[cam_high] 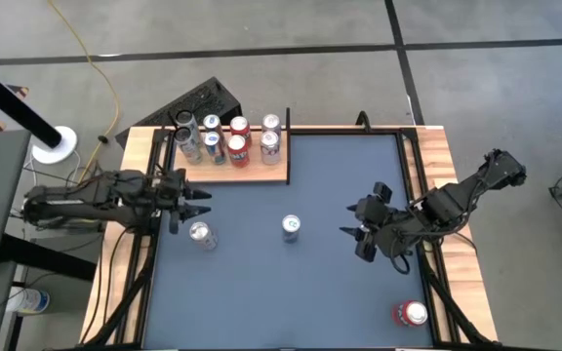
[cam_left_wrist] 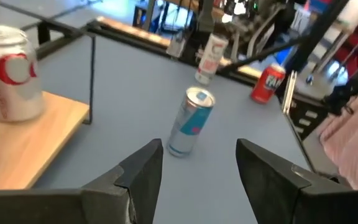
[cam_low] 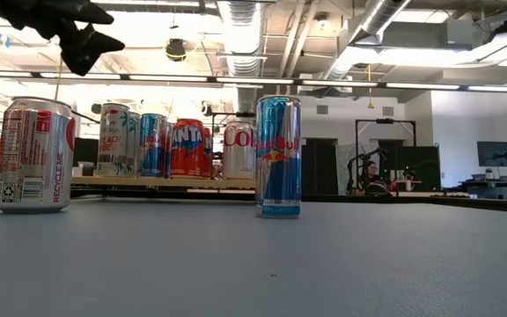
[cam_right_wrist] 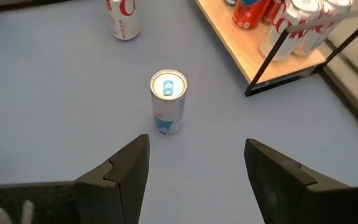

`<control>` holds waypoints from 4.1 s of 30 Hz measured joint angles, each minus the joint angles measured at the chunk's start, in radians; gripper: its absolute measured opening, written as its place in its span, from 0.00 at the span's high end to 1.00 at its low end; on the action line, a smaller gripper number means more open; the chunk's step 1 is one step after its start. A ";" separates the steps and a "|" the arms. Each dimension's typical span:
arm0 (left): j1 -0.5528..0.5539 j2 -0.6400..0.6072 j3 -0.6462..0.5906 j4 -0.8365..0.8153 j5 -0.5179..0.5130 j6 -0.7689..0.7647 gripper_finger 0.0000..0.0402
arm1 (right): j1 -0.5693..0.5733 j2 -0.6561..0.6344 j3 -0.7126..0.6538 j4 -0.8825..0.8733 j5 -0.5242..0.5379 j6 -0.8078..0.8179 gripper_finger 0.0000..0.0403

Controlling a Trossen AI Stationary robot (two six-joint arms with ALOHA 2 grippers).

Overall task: Place canned beverage on shelf
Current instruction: Put the white pink soda can on the shelf aligned with the other white pink soda cans

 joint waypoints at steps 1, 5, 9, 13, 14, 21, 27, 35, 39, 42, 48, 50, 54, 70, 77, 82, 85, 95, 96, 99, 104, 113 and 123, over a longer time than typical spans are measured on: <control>-0.019 0.019 0.003 0.002 -0.017 0.000 0.52 | -0.002 0.000 0.001 -0.001 -0.020 0.024 0.38; -0.081 0.071 0.004 0.001 -0.097 0.008 0.52 | -0.020 0.000 0.018 -0.036 -0.157 0.102 0.38; -0.117 0.082 0.004 0.012 -0.140 0.014 0.52 | -0.029 0.000 0.069 -0.220 -0.260 0.237 0.38; -0.127 0.080 0.005 0.018 -0.150 0.026 0.52 | -0.029 -0.001 0.118 -0.473 -0.323 0.423 0.38; -0.127 0.079 0.005 0.016 -0.150 0.027 0.52 | -0.029 -0.001 0.123 -0.511 -0.340 0.461 0.38; -0.126 0.079 0.005 0.016 -0.151 0.026 0.52 | -0.029 0.003 0.103 -0.518 -0.413 0.577 0.38; -0.126 0.079 0.005 0.016 -0.151 0.025 0.52 | -0.029 0.005 0.023 -0.519 -0.457 0.972 0.38; -0.126 0.079 0.005 0.017 -0.151 0.057 0.52 | 0.009 0.006 -0.022 -0.517 -0.569 1.170 0.38; -0.126 0.079 0.005 0.016 -0.145 0.067 0.52 | 0.037 0.006 -0.022 -0.518 -0.628 1.256 0.38; -0.126 0.079 0.005 0.015 -0.126 0.067 0.52 | 0.078 0.005 -0.022 -0.518 -0.645 1.334 0.38; -0.126 0.079 0.005 0.014 -0.114 0.097 0.52 | 0.172 0.036 -0.022 -0.517 -0.628 1.507 0.38; -0.126 0.079 0.005 0.014 -0.096 0.101 0.52 | 0.194 0.047 -0.022 -0.517 -0.628 1.541 0.38; -0.126 0.079 0.005 0.013 -0.052 0.102 0.52 | 0.209 0.077 -0.022 -0.518 -0.632 1.571 0.38; -0.126 0.079 0.005 -0.005 0.002 0.145 0.52 | 0.078 0.083 -0.022 -0.518 -0.610 1.507 0.38; -0.126 0.079 0.005 -0.014 0.003 0.144 0.52 | 0.007 0.083 -0.040 -0.518 -0.629 1.338 0.38; -0.126 0.079 0.005 -0.020 0.003 0.144 0.52 | -0.015 0.083 -0.046 -0.518 -0.638 1.111 0.38; -0.126 0.080 0.005 -0.020 0.002 0.142 0.52 | -0.037 0.083 -0.046 -0.518 -0.623 0.929 0.38; -0.126 0.079 0.005 -0.006 -0.052 0.099 0.52 | -0.158 0.083 -0.046 -0.502 -0.626 0.372 0.38; -0.126 0.079 0.005 -0.001 -0.054 0.092 0.52 | -0.169 0.083 -0.046 -0.498 -0.628 0.334 0.38; -0.126 0.079 0.005 0.006 -0.061 0.075 0.52 | -0.204 0.083 -0.046 -0.489 -0.632 0.239 0.38; -0.126 0.079 0.005 0.027 -0.063 0.048 0.52 | -0.248 0.083 -0.046 -0.483 -0.642 0.115 0.38; -0.127 -0.048 0.005 0.120 -0.038 0.114 0.52 | -0.265 0.083 -0.046 -0.478 -0.642 -0.149 0.38; -0.127 -0.243 0.004 0.139 -0.062 0.095 0.52 | -0.263 0.083 -0.046 -0.473 -0.596 -0.185 0.38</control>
